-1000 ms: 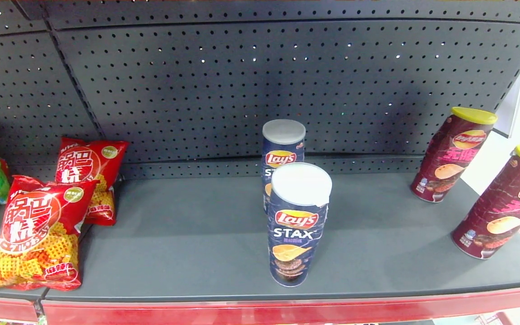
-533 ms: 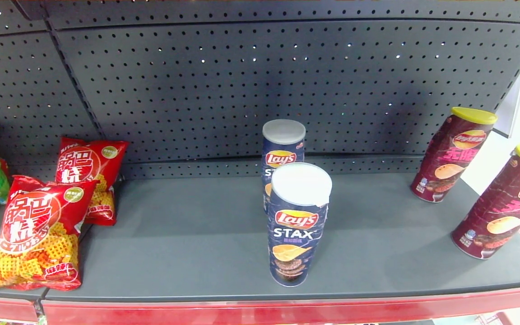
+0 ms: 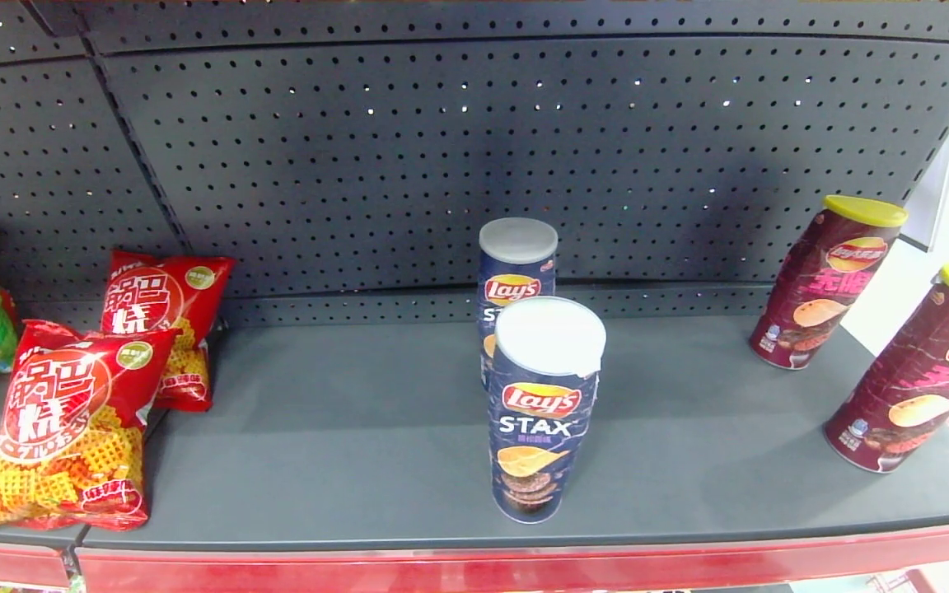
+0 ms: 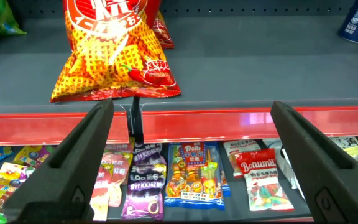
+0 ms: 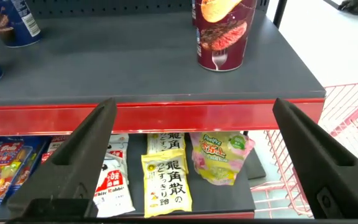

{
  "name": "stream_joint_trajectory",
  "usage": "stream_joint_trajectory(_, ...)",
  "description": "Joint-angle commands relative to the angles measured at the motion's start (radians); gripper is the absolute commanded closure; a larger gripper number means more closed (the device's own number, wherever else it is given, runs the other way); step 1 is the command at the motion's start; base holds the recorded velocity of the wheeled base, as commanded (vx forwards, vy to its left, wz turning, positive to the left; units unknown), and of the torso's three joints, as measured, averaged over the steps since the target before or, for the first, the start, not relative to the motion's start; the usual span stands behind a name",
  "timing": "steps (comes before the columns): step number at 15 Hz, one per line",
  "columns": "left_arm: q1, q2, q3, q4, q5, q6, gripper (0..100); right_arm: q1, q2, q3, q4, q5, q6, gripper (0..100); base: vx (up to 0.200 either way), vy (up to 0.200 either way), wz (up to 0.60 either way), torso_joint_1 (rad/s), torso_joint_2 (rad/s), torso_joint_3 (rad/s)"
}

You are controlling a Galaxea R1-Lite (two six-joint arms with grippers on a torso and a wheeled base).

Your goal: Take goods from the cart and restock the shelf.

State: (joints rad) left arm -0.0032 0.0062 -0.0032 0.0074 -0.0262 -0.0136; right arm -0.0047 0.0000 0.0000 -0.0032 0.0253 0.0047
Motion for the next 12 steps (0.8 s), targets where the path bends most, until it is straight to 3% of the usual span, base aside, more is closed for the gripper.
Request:
stream_joint_trajectory(1, 0.0, 0.001, 0.0, -0.001, 0.0, 0.0, 0, 0.0, 0.002, 0.0, 0.0, 0.001, -0.002, 0, 0.0, 0.0, 0.0, 0.0, 0.0, 0.0)
stream_joint_trajectory(12, 0.0, 0.001, 0.0, 0.0, 0.0, 0.0, 0, 0.0, 0.002, 0.0, 0.0, -0.001, -0.002, 0, 0.0, 0.0, 0.0, 0.0, 0.0, 0.0)
